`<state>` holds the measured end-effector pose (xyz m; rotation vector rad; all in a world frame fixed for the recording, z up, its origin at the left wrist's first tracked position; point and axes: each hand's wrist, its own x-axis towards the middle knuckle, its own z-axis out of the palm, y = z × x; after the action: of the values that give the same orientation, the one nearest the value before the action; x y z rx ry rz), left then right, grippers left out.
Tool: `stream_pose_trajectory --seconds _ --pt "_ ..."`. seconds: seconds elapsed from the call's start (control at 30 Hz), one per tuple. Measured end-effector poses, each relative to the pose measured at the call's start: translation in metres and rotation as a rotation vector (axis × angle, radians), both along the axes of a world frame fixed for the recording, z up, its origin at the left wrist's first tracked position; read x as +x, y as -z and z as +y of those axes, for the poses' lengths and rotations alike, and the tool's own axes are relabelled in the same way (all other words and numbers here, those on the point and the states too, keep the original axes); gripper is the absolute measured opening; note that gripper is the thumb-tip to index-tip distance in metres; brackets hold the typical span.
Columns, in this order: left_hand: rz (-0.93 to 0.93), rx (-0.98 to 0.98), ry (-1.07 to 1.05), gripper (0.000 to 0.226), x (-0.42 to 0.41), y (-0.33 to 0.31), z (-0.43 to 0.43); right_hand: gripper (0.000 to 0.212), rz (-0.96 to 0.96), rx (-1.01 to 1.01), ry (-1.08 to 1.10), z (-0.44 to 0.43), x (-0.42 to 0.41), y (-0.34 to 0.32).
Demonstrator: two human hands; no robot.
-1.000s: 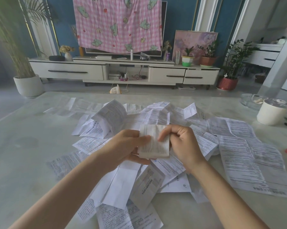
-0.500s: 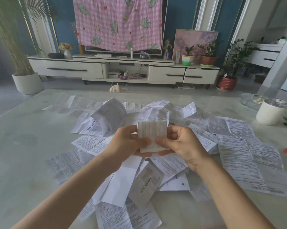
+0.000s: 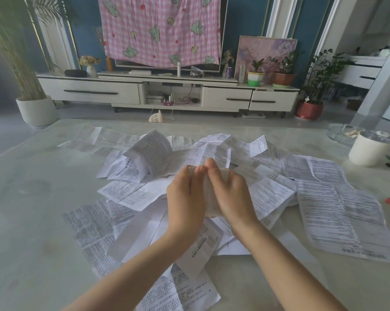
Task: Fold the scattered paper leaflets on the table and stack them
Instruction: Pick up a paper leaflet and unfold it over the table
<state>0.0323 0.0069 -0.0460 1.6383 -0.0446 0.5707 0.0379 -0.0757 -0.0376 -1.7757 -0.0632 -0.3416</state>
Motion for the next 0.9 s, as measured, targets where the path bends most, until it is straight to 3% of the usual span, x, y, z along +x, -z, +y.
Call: stream_pose_trajectory --seconds 0.1,0.2,0.57,0.7,0.9 --pt "-0.022 -0.018 -0.035 0.036 0.002 0.007 -0.002 0.048 -0.215 -0.033 0.129 0.006 0.003 0.009" --pt "-0.069 -0.006 -0.072 0.034 0.001 0.008 -0.001 0.044 -0.285 0.076 0.138 0.013 0.004 0.011" --pt "-0.092 -0.053 -0.115 0.044 -0.005 -0.004 0.023 0.061 -0.25 0.206 0.255 0.039 0.004 0.015" --pt "-0.114 -0.07 -0.189 0.046 0.002 -0.016 0.063 0.056 -0.355 0.2 0.211 0.085 0.014 0.0" --pt "-0.122 -0.178 -0.438 0.046 0.018 -0.011 0.164 0.057 -0.166 0.287 0.071 0.191 0.038 0.003"
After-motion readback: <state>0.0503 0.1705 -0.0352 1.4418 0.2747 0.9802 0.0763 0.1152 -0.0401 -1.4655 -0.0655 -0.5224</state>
